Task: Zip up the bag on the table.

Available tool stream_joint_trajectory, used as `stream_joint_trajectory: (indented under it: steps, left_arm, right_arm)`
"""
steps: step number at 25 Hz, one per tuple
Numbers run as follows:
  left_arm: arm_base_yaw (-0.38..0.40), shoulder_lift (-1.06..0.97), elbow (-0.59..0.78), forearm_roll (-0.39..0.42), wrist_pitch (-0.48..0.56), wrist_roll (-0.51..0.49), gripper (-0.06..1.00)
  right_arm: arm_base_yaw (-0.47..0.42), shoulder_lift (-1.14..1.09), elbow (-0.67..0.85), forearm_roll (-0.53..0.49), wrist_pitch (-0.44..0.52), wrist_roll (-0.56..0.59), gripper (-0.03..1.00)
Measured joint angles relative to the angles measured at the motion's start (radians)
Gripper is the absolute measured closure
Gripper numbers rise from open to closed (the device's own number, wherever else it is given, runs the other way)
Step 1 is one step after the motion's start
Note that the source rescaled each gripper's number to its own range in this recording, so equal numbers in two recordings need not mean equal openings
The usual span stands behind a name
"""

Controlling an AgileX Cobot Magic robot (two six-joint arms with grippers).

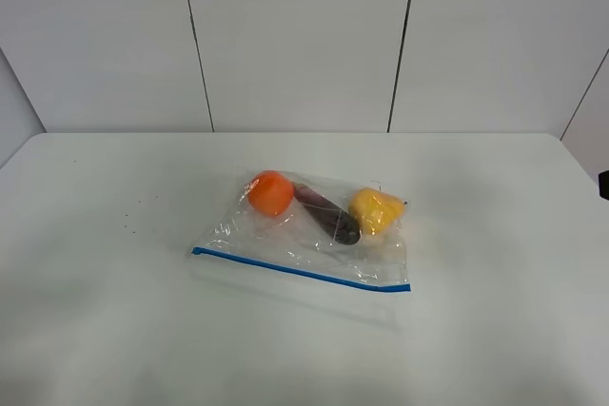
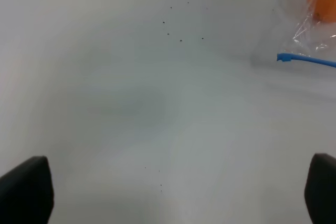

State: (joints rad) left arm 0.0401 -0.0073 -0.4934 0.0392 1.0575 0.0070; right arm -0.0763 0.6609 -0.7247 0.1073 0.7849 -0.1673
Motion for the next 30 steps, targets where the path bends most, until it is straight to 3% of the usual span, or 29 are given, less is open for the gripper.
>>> stream_joint_trajectory:
  steps: [9, 18, 30]
  left_arm:
    - [0.000, 0.000, 0.000, 0.000, 0.000, 0.000, -0.06]
    - [0.000, 0.000, 0.000, 0.000, 0.001, 0.000, -0.06]
    - [0.000, 0.000, 0.000, 0.000, 0.001, 0.000, -0.06]
  right_arm:
    - [0.000, -0.355, 0.116, 0.002, 0.094, 0.002, -0.03]
    - [0.000, -0.608, 0.129, 0.003, 0.219, 0.038, -0.03]
    - [0.000, -0.667, 0.170, -0.069, 0.219, 0.101, -0.03]
